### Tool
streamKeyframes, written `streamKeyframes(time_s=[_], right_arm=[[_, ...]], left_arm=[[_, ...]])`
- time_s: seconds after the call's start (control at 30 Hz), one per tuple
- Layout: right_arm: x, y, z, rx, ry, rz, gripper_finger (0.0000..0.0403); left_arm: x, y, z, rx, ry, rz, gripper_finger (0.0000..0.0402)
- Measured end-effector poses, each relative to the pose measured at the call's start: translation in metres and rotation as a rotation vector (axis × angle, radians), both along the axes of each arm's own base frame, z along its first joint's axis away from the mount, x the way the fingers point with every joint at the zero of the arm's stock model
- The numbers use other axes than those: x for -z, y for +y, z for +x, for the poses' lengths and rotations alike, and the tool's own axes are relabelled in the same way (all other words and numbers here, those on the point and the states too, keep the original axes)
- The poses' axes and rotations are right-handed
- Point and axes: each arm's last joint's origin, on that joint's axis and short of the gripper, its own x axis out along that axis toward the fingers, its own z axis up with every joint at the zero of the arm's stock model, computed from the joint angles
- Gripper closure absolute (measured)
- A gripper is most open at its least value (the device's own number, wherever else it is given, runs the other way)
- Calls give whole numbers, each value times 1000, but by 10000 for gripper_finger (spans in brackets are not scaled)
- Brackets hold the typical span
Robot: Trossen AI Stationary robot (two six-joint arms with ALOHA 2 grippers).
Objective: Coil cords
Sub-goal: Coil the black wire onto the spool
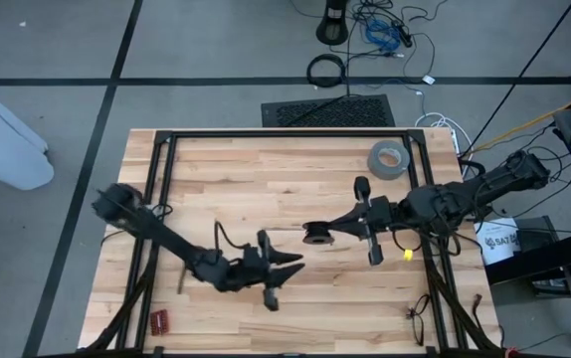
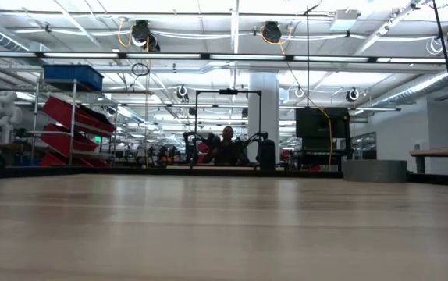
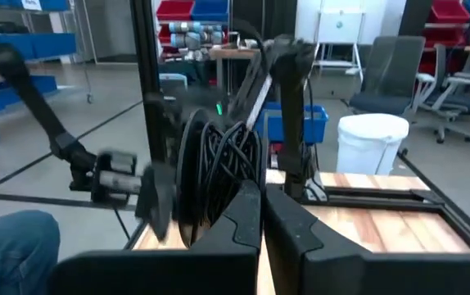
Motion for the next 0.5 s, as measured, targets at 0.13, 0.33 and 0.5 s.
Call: streamKeyframes(time_s=[0.13,0.33,0.5], right_arm=[[-3,0,0,-1,-30,-10,402],[-3,1,0,-17,-33,-22,402],[-3,1,0,-35,-32,-26,402]], left_arm=[[26,-2,19,-39,-168,3,303],[58,-6,45,-235,-138,305,303],[61,5,60,-359,-54,402,303]])
